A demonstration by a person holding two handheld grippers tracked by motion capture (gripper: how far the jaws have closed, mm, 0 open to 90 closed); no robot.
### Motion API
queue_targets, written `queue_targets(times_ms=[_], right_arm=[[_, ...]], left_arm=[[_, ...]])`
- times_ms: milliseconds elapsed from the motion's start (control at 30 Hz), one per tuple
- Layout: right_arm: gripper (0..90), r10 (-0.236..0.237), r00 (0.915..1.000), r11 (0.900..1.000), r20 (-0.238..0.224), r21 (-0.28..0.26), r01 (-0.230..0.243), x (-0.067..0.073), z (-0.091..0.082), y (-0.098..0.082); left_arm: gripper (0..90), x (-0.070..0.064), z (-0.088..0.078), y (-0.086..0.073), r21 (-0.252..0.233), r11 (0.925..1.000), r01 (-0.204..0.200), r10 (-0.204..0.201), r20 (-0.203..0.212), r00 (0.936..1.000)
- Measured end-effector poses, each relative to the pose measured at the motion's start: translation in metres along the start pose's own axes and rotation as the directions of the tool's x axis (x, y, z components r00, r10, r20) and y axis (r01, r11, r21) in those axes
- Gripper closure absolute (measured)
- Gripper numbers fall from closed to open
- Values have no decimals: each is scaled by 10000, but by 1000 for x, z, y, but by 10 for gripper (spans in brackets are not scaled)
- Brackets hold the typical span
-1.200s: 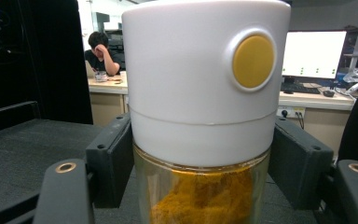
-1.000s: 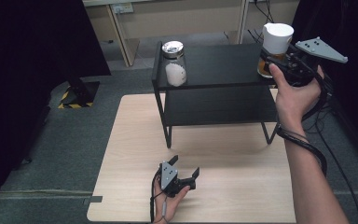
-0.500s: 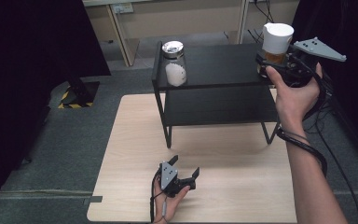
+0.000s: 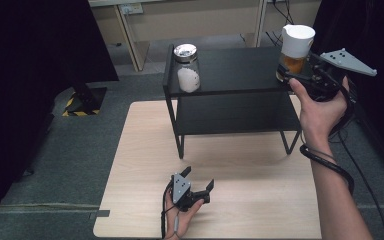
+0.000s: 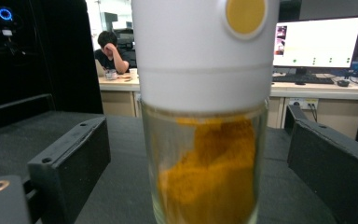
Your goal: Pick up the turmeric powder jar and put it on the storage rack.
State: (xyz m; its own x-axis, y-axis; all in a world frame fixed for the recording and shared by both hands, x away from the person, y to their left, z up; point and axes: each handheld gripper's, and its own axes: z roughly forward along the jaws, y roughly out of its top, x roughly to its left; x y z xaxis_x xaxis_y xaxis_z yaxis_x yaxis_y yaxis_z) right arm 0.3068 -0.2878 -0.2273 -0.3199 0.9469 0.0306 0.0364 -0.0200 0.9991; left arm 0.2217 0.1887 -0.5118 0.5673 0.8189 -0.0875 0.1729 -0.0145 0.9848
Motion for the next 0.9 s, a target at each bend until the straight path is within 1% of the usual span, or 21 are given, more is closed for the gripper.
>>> queue_targets(times_ms=[267, 500, 633, 900], right_arm=[[60, -63, 9999, 10000, -117, -44, 62, -4, -6, -12], [60, -130, 9998, 9998, -165, -160, 127, -6, -16, -20], [60, -19, 9996, 9997, -280, -256, 12, -7, -21, -26], [60, -34, 9990, 9990, -442, -444, 15, -6, -33, -37]], left_arm=[[52, 0, 0, 0, 8, 10000, 7, -7, 1, 10000], [51, 0, 0, 0, -10, 10000, -8, 8, -5, 10000], [52, 0, 0, 0, 9, 10000, -19, 19, -11, 10000], [52, 0, 0, 0, -10, 10000, -16, 16, -13, 10000]])
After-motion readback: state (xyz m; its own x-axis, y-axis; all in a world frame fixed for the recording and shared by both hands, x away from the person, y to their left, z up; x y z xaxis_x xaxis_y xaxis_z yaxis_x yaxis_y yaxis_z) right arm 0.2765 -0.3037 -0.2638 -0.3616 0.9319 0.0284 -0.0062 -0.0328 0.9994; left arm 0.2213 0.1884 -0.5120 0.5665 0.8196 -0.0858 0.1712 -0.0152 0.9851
